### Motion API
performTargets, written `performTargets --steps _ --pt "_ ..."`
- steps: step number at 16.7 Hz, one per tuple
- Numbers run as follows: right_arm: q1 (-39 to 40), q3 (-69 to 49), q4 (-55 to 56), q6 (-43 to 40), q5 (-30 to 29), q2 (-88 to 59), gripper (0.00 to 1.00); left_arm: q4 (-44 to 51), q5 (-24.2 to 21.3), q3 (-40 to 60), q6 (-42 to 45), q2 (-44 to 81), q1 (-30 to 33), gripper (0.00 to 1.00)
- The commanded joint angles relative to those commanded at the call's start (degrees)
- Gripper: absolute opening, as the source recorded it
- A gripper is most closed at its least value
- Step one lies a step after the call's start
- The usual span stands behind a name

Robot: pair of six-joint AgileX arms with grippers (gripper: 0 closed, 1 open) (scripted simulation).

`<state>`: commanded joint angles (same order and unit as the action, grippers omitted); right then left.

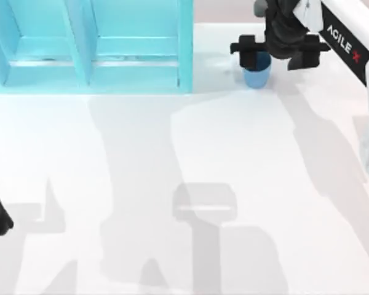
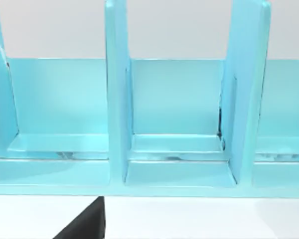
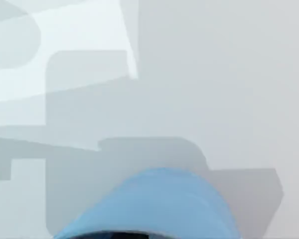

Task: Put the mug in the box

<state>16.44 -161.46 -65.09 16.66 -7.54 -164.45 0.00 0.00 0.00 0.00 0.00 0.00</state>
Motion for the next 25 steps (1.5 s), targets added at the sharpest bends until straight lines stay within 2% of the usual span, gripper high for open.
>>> performTargets --steps 7,18,21,25 --pt "0.0 0.0 0.0 0.0 0.0 0.0 0.02 0.0 0.0 0.0 0.0 0.0 0.0 1.0" --pt "-0.45 0.83 0.01 -0.63 0.3 0.91 0.0 0.0 0.0 0.0 0.0 0.0 0.0 1.0" --pt "-5.11 5.74 0.13 -5.2 1.98 5.81 0.0 0.0 0.0 0.0 0.0 0.0 0.0 1.0" --pt "-14.75 19.91 0.34 -14.4 5.26 18.48 0.0 0.0 0.0 0.0 0.0 0.0 0.0 1.0"
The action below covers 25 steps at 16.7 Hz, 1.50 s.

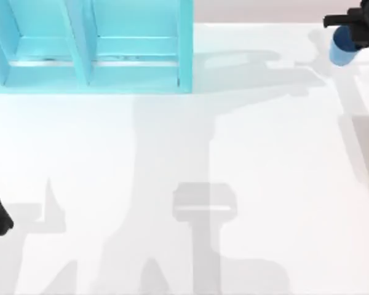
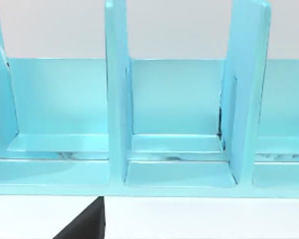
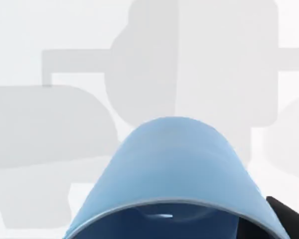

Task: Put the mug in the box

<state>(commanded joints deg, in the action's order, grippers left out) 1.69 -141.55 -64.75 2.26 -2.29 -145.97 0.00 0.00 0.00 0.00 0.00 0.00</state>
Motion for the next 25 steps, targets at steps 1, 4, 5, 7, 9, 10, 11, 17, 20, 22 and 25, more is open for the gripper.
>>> performTargets --steps 1,4,5,7,9,10,11,17,20,22,25 --pt "-2.6 4.68 0.04 -2.45 0.84 3.92 0.0 0.0 0.0 0.0 0.0 0.0 0.0 1.0" --pt "-10.74 20.12 0.2 -10.14 3.35 16.4 0.0 0.0 0.0 0.0 0.0 0.0 0.0 1.0" --pt "-13.6 25.4 0.25 -12.82 4.2 20.67 0.0 0.0 0.0 0.0 0.0 0.0 0.0 1.0" --pt "-19.27 35.57 0.37 -18.21 5.94 29.09 0.0 0.0 0.0 0.0 0.0 0.0 0.0 1.0" --pt "-24.68 44.59 0.53 -23.45 7.76 36.93 0.0 0.0 0.0 0.0 0.0 0.0 0.0 1.0" --pt "-27.33 48.47 0.62 -25.95 8.69 40.45 0.0 0.0 0.0 0.0 0.0 0.0 0.0 1.0" --pt "-29.89 51.82 0.72 -28.37 9.59 43.58 0.0 0.0 0.0 0.0 0.0 0.0 0.0 1.0" --pt "-36.94 59.5 1.03 -35.34 12.27 51.07 0.0 0.0 0.0 0.0 0.0 0.0 0.0 1.0" --pt "-36.72 59.36 0.98 -35.23 12.14 50.82 0.0 0.0 0.0 0.0 0.0 0.0 0.0 1.0" --pt "-36.41 60.23 1.89 -35.14 12.12 50.61 0.0 0.0 0.0 0.0 0.0 0.0 0.0 1.0" --pt "-35.79 64.2 6.9 -34.06 11.86 49.89 0.0 0.0 0.0 0.0 0.0 0.0 0.0 1.0"
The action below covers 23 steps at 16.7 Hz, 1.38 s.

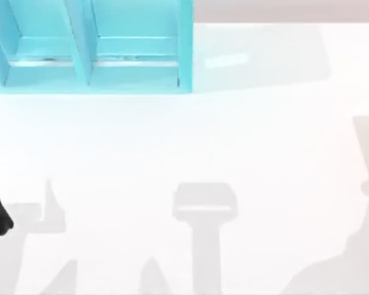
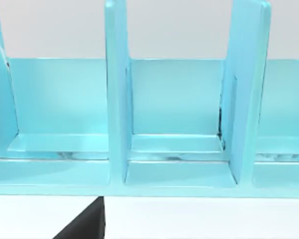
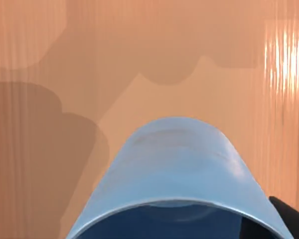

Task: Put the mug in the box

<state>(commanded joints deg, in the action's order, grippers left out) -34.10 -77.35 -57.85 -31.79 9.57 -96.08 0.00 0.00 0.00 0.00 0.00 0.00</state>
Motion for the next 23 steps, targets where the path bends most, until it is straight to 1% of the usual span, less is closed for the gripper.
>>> performTargets --steps 4,9,22,23 --pt "1.35 5.95 7.71 1.21 -0.22 -1.29 0.0 0.0 0.0 0.0 0.0 0.0 0.0 1.0" --pt "1.54 6.82 8.73 1.43 -0.24 -1.45 0.0 0.0 0.0 0.0 0.0 0.0 0.0 1.0" --pt "1.54 6.82 8.73 1.43 -0.24 -1.45 0.98 0.0 0.0 0.0 0.0 0.0 0.0 1.0" --pt "1.54 6.82 8.73 1.43 -0.24 -1.45 1.0 0.0 0.0 0.0 0.0 0.0 0.0 1.0"
